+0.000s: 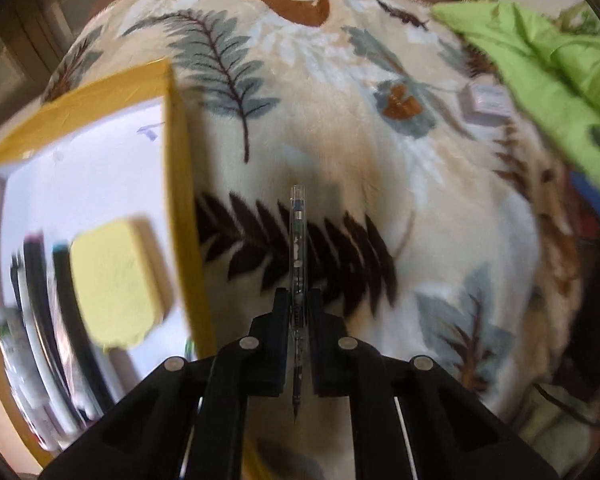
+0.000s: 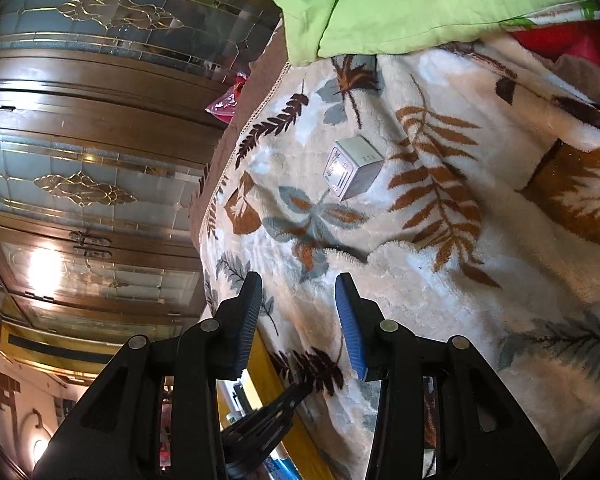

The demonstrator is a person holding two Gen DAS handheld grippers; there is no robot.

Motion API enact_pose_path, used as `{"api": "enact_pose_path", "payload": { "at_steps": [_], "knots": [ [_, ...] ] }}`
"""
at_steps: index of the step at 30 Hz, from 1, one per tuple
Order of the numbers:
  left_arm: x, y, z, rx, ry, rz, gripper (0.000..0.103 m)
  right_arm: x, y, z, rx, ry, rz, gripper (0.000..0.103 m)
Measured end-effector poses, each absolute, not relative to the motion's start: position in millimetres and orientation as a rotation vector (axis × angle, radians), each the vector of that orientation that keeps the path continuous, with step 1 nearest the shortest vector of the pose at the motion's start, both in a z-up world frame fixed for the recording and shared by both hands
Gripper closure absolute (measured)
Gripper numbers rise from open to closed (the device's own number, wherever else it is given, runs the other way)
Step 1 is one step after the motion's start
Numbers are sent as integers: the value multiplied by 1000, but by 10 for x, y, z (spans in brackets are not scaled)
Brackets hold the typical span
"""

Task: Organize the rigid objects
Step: 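Grasp a clear pen with the left tool while the right grasps a small white box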

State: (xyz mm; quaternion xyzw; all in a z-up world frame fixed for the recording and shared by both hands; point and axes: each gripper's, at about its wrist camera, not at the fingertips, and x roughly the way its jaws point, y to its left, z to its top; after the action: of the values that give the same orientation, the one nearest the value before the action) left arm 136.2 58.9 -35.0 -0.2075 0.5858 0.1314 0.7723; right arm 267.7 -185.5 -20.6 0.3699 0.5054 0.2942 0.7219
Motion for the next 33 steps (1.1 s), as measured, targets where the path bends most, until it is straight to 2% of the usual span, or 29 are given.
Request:
{"api": "enact_pose_path", "payload": {
  "at_steps": [8, 13, 17, 24, 33],
  "knots": [
    [385, 938, 217, -759, 1130, 183, 96, 2680, -1687, -185, 691, 1117, 655, 65],
    [41, 1163, 12, -963, 1075, 202, 96, 2744, -1765, -177, 689, 1068, 579, 65],
    [66, 1218, 96, -922, 1064, 223, 96, 2875, -1743, -95, 619, 1040, 497, 64],
    [-51, 1257, 273, -946, 1015, 157, 96, 3312, -1600, -290, 580, 1130, 355, 62],
    [5, 1196, 262, -956, 1027, 123, 96, 3533, -932, -240, 119, 1088, 409, 62]
  ]
}}
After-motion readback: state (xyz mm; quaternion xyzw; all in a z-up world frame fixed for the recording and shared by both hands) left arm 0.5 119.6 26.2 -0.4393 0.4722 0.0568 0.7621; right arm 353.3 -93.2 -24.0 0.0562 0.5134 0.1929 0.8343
